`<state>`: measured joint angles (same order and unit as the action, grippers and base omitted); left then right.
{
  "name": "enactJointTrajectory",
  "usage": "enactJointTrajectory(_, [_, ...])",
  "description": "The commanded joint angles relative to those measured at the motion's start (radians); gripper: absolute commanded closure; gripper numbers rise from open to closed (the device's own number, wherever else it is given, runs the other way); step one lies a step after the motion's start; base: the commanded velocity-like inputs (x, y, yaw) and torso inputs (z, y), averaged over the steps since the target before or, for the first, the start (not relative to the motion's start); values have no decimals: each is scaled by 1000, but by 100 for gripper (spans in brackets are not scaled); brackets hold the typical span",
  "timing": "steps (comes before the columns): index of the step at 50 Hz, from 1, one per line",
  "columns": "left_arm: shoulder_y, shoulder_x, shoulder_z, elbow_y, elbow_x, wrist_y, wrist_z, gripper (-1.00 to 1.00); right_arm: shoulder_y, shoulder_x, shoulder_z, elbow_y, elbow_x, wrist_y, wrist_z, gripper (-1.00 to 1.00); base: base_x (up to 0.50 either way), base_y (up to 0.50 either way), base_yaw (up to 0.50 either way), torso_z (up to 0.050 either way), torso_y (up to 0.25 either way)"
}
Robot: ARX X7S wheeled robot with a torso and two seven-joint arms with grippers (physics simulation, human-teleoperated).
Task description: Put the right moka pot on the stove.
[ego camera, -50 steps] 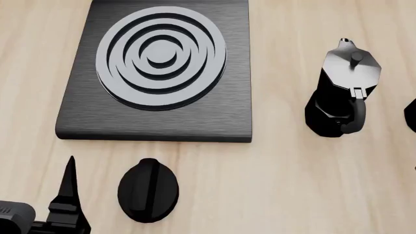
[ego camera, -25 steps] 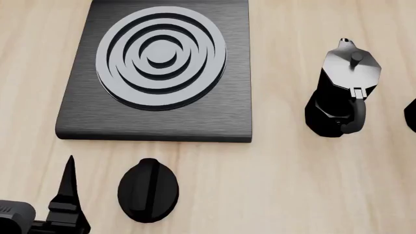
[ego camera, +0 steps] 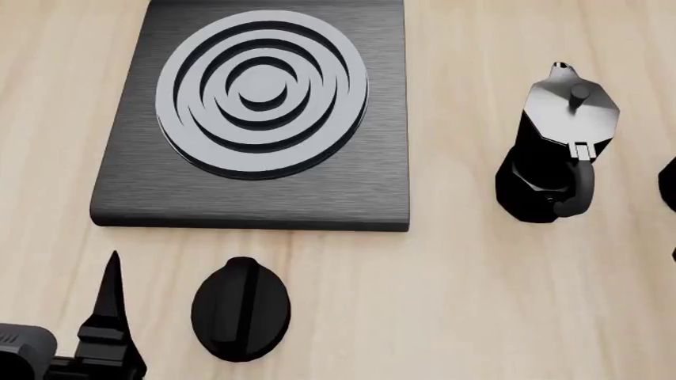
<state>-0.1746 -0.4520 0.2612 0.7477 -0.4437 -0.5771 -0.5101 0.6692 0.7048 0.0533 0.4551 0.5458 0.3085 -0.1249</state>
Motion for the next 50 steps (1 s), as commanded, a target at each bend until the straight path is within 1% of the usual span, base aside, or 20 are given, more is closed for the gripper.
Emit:
enactJointTrajectory(1, [-2, -2, 1, 2, -3, -2, -5, -100, -5, 9, 6, -32, -23, 16, 21, 100, 0, 0, 0, 0, 0])
enactJointTrajectory(5, [-4, -3, 1, 5, -6, -6, -7, -100, 5, 34, 15, -98, 0, 81, 46, 100, 0, 0, 0, 0, 0])
enactJointTrajectory(7, [-3, -3, 2, 3, -5, -6, -7, -100, -32, 25, 28, -100, -1, 46, 44, 100, 0, 0, 0, 0, 0])
enactJointTrajectory(9, [-5, -4, 3, 5, -7, -9, -8, -100, -5, 47, 30, -145, 16, 109, 66, 100, 0, 0, 0, 0, 0])
enactJointTrajectory(13, [-4, -5, 4, 6, -8, -10, -9, -100, -51, 42, 48, -169, 16, 78, 72, 100, 0, 0, 0, 0, 0])
enactJointTrajectory(15, [-6, -5, 2, 8, -11, -14, -11, -100, -21, 72, 52, -233, 47, 162, 95, 100, 0, 0, 0, 0, 0])
enactJointTrajectory(16, [-4, -5, 5, 4, -8, -8, -9, -100, -56, 65, 63, -240, 45, 136, 93, 100, 0, 0, 0, 0, 0])
enactJointTrajectory(18, [-5, -5, 3, 6, -11, -12, -11, -100, -47, 89, 74, -301, 73, 194, 113, 100, 0, 0, 0, 0, 0])
enactJointTrajectory(25, [-5, -7, 5, 7, -11, -11, -12, -100, -126, 97, 121, -367, 90, 178, 128, 100, 0, 0, 0, 0, 0])
enactJointTrajectory(27, [-7, -7, 4, 11, -15, -16, -15, -100, -93, 129, 130, -418, 128, 254, 149, 100, 0, 0, 0, 0, 0])
enactJointTrajectory(29, [-6, -7, 7, 6, -12, -11, -13, -100, -133, 125, 152, -437, 130, 239, 154, 100, 0, 0, 0, 0, 0])
enactJointTrajectory(32, [-4, -8, 7, 5, -12, -8, -13, -100, -135, 153, 175, -498, 168, 298, 178, 100, 0, 0, 0, 0, 0])
enactJointTrajectory(33, [-4, -7, 9, 2, -11, -6, -12, -100, -193, 133, 194, -499, 151, 247, 168, 100, 0, 0, 0, 0, 0])
enactJointTrajectory(35, [0, -8, 11, -1, -8, 1, -10, -100, -220, 133, 210, -519, 158, 247, 171, 100, 0, 0, 0, 0, 0])
enactJointTrajectory(37, [-4, -8, 10, -1, -10, -3, -11, -100, -239, 137, 222, -543, 165, 265, 188, 100, 0, 0, 0, 0, 8])
enactJointTrajectory(38, [-4, -9, 9, 1, -11, -4, -12, -100, -207, 160, 232, -570, 210, 321, 198, 100, 0, 0, 0, 0, 0])
enactJointTrajectory(43, [-4, -9, 9, 0, -13, -4, -13, -100, -308, 152, 288, -653, 227, 324, 218, 100, 0, 0, 0, 0, 0])
enactJointTrajectory(45, [-3, -10, 8, 3, -15, -6, -16, -100, -276, 195, 308, -706, 288, 412, 259, 100, 0, 0, 0, 0, 0])
enactJointTrajectory(46, [-3, -10, 7, 2, -15, -5, -16, -100, -331, 174, 325, -716, 270, 376, 241, 100, 0, 0, 0, 0, 0])
enactJointTrajectory(50, [-5, -11, 6, 4, -18, -7, -17, -100, -364, 178, 374, -759, 297, 400, 264, 100, 0, 0, 0, 0, 0])
